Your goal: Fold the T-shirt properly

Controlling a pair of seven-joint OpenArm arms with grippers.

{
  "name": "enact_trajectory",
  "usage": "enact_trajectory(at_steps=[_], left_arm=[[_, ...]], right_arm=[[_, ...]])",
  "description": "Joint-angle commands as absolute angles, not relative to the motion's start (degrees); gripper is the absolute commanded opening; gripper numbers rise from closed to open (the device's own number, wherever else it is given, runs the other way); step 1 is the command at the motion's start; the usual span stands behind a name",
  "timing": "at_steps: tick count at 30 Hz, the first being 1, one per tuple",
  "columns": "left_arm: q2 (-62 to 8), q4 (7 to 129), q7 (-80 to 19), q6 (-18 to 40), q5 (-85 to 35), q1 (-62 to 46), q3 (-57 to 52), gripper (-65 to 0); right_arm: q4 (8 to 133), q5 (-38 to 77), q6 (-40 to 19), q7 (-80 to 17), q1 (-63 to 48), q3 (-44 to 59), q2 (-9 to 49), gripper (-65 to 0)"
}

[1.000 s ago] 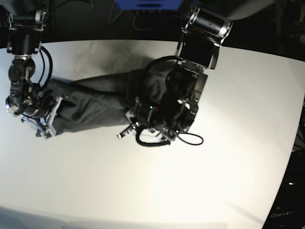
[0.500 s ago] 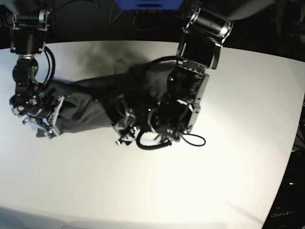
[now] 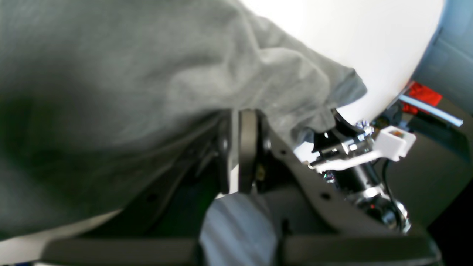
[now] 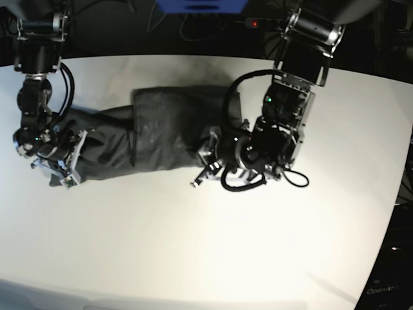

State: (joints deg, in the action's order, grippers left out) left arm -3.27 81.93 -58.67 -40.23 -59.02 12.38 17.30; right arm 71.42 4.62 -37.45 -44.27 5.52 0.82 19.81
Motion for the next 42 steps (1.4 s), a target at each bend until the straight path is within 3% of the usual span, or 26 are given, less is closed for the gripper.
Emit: enact_trajectory(at_steps=[1, 11, 23, 42], left_arm=[[-3.56, 83.12, -59.56, -40.0, -60.97, 13.23, 17.8, -61.4], [-4.26, 83.38, -69.05, -40.0, -61.05, 11.56, 17.36, -61.4], [-9.27, 88.75, -72.57, -40.0, -60.79, 8.75, 11.56, -61.5], [-9.01, 74.86, -62.29, -40.0, -50.95, 12.44, 23.34, -61.6]], right_arm=[[69.14, 3.3, -40.0, -50.24, 3.47, -0.22, 18.33, -64.0], [69.14, 3.3, -40.0, -49.8, 3.56, -0.22, 18.33, -64.1], [69.14, 3.3, -40.0, -49.8, 3.65, -0.04, 18.24, -64.1], [69.49, 3.3, -40.0, -49.8, 3.47, 0.13, 18.33, -64.3]])
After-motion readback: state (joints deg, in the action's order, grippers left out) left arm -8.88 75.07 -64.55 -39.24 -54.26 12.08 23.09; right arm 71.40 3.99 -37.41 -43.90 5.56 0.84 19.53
